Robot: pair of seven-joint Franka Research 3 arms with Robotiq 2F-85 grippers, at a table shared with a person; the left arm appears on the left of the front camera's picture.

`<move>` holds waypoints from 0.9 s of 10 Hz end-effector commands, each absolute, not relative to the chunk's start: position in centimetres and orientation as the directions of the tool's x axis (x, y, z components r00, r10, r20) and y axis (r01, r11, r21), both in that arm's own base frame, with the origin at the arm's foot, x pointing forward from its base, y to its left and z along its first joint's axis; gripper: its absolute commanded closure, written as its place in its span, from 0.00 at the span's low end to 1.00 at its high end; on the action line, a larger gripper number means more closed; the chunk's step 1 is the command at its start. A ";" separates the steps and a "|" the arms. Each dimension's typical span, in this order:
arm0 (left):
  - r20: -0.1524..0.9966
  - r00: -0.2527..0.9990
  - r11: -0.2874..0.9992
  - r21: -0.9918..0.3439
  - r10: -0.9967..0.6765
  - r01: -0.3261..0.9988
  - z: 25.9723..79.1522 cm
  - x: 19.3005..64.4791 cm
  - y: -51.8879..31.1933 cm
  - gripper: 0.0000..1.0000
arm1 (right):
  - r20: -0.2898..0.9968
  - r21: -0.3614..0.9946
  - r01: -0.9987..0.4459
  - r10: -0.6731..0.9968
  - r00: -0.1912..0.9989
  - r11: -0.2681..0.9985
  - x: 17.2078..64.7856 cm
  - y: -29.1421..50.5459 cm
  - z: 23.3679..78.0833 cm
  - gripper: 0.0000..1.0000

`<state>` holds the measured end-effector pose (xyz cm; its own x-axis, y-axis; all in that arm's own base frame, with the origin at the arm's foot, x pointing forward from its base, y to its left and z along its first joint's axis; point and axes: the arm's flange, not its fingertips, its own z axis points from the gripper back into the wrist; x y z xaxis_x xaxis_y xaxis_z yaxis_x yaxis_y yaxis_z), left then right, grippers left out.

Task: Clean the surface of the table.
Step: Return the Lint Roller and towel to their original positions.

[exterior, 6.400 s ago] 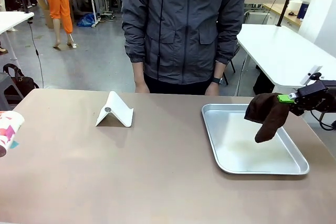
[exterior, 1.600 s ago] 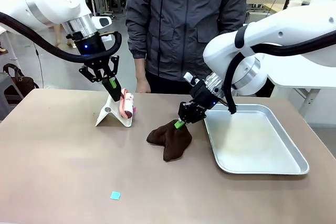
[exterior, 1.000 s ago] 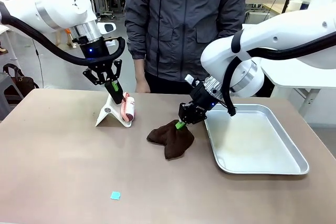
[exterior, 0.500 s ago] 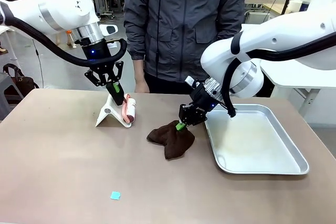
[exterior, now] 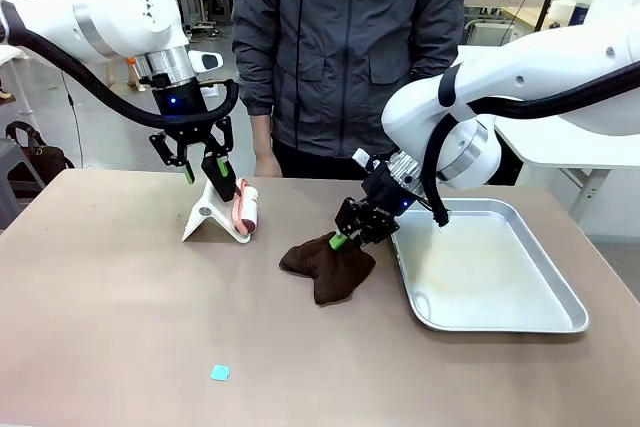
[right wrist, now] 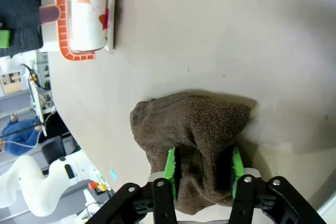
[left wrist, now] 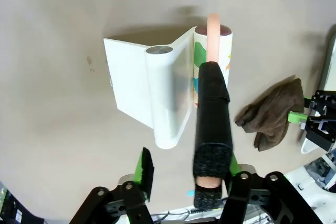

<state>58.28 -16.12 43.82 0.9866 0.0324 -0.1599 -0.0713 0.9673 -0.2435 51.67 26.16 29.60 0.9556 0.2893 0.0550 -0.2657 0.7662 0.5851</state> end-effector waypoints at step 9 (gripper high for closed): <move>-0.165 0.983 0.963 -0.245 0.075 -0.115 44.6 58.2 -15.6 0.00 | 0.045 0.602 -0.253 0.284 0.958 0.757 52.2 26.4 30.0 0.00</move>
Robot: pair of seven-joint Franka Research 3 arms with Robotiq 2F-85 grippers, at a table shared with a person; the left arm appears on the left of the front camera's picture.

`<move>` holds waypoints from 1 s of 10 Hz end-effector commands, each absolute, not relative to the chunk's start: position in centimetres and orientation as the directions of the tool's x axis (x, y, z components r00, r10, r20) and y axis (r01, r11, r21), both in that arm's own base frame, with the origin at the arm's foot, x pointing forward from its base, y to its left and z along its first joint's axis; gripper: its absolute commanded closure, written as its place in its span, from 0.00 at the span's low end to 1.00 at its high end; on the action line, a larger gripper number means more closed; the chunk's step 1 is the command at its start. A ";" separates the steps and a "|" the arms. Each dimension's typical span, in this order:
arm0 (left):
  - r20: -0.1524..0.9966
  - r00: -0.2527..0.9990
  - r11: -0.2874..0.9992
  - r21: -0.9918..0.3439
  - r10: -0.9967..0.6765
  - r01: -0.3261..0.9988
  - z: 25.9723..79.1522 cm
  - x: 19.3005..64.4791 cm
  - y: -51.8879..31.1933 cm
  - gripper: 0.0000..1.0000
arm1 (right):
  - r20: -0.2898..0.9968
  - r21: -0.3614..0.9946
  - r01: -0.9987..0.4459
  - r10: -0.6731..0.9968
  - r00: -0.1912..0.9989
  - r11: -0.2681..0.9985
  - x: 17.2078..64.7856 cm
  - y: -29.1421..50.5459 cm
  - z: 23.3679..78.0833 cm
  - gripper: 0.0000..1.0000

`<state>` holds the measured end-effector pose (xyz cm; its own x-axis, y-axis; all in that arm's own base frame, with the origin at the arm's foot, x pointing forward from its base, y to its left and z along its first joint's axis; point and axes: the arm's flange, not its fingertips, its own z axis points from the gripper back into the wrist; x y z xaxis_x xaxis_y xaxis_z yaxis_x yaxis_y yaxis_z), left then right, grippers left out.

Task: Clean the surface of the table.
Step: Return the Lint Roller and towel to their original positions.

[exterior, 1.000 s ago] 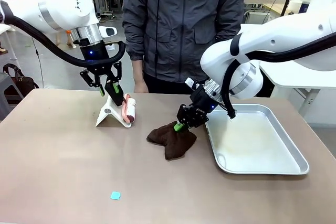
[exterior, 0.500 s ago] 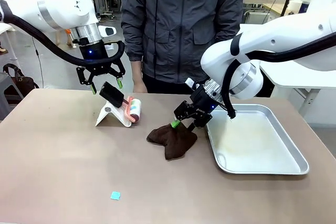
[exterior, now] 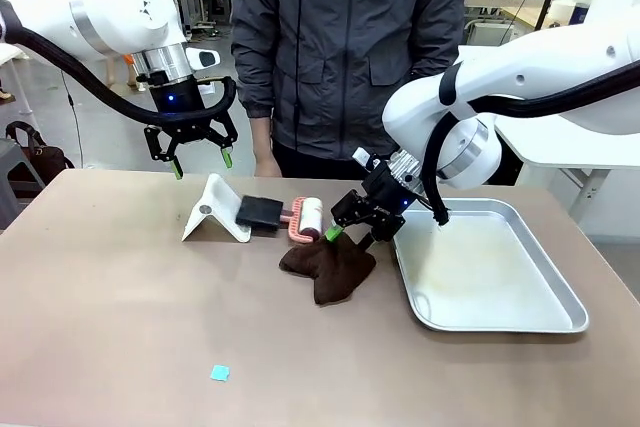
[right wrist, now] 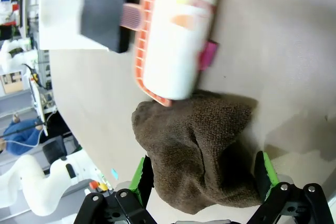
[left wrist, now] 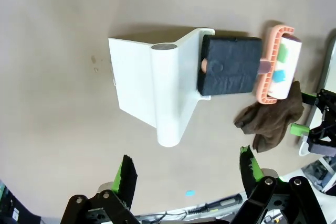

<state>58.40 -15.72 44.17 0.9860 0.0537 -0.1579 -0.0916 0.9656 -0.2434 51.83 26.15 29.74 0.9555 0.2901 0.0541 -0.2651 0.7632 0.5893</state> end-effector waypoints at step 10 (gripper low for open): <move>0.149 0.989 0.396 -0.908 0.006 0.135 41.6 37.2 3.8 0.00 | 0.308 0.904 -0.311 0.057 0.950 0.294 38.8 5.0 37.2 0.00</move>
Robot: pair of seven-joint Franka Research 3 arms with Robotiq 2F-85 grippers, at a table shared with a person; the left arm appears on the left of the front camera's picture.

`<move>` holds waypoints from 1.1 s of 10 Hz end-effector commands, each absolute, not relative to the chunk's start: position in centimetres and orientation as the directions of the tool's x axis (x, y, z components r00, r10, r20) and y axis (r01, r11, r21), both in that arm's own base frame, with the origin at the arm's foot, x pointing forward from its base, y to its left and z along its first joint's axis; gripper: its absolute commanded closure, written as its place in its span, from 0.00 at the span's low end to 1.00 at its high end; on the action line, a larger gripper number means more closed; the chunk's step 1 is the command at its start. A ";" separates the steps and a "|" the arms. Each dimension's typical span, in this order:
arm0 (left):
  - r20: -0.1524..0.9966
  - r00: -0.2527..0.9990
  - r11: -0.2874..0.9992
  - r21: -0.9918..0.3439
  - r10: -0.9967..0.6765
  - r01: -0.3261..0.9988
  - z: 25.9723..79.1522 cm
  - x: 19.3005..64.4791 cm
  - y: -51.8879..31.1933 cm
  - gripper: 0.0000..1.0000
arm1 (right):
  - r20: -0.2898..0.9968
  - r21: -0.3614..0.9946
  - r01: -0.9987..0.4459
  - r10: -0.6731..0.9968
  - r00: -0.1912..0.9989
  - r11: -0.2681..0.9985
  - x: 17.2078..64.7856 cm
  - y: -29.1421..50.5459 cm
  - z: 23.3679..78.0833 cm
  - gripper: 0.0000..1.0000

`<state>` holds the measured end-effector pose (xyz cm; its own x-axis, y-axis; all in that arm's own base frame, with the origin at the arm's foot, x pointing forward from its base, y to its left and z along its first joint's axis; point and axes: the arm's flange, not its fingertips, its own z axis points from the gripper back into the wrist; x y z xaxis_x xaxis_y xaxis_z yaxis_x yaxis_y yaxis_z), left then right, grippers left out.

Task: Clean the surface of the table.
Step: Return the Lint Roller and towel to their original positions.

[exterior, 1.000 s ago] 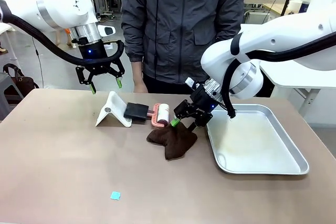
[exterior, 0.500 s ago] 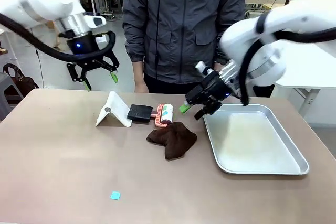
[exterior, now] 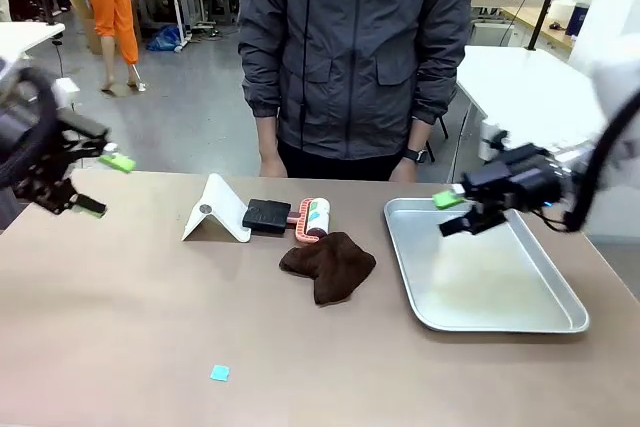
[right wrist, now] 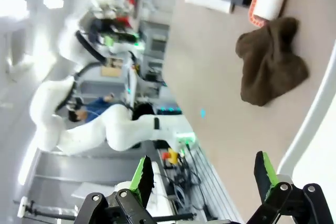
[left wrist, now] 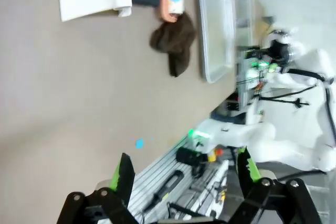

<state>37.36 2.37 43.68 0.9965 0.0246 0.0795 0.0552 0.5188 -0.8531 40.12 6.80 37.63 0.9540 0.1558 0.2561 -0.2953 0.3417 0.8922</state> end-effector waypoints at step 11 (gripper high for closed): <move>0.208 0.958 0.093 -0.977 0.200 0.193 35.0 38.8 8.7 0.00 | 0.233 0.951 -0.127 -0.385 0.893 0.281 39.8 -2.9 35.4 0.00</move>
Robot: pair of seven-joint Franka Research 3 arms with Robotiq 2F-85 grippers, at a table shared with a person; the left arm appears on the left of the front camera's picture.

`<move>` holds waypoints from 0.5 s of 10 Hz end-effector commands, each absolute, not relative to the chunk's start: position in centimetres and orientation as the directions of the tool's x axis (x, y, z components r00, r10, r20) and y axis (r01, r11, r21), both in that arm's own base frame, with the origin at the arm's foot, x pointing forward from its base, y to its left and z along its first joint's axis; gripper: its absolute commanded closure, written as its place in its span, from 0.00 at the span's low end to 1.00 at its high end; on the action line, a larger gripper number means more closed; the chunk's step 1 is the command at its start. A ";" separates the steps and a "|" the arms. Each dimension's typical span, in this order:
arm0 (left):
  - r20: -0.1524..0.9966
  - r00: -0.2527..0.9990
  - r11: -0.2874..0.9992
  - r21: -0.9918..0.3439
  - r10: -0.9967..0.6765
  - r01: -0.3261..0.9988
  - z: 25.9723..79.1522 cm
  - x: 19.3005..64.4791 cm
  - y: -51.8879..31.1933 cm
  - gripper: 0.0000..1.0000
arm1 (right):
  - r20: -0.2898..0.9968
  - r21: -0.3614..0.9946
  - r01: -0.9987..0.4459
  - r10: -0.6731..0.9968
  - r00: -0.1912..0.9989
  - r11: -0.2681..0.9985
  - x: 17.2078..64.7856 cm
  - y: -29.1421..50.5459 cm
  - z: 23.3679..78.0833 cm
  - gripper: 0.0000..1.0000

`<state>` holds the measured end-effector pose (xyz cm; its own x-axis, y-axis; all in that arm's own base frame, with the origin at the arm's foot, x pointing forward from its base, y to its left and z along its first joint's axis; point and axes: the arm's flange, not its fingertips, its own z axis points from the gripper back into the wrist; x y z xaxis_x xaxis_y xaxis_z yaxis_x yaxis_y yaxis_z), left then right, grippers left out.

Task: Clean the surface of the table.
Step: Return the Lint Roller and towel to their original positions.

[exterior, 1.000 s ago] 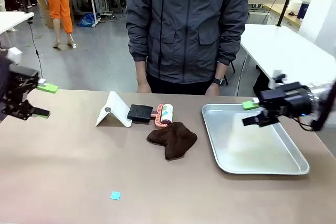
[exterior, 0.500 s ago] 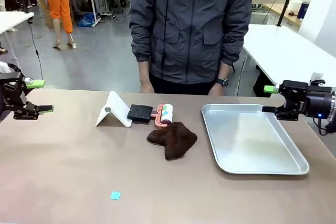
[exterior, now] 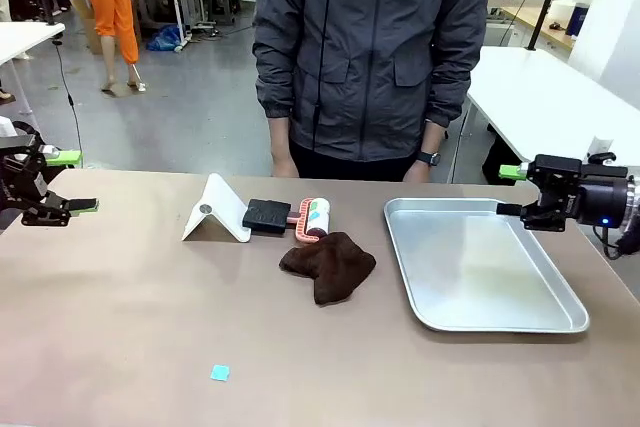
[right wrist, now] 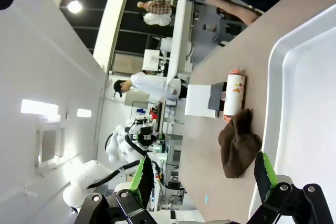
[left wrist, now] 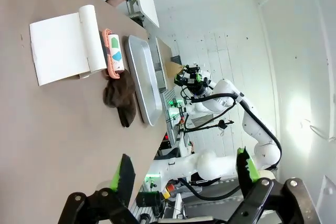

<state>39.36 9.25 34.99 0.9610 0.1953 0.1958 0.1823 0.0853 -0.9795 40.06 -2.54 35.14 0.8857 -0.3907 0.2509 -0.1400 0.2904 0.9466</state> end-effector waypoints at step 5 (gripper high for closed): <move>0.208 0.958 0.093 -0.977 0.200 0.193 35.0 38.8 8.7 0.00 | 0.233 0.951 -0.127 -0.385 0.893 0.281 39.8 -2.9 35.4 0.00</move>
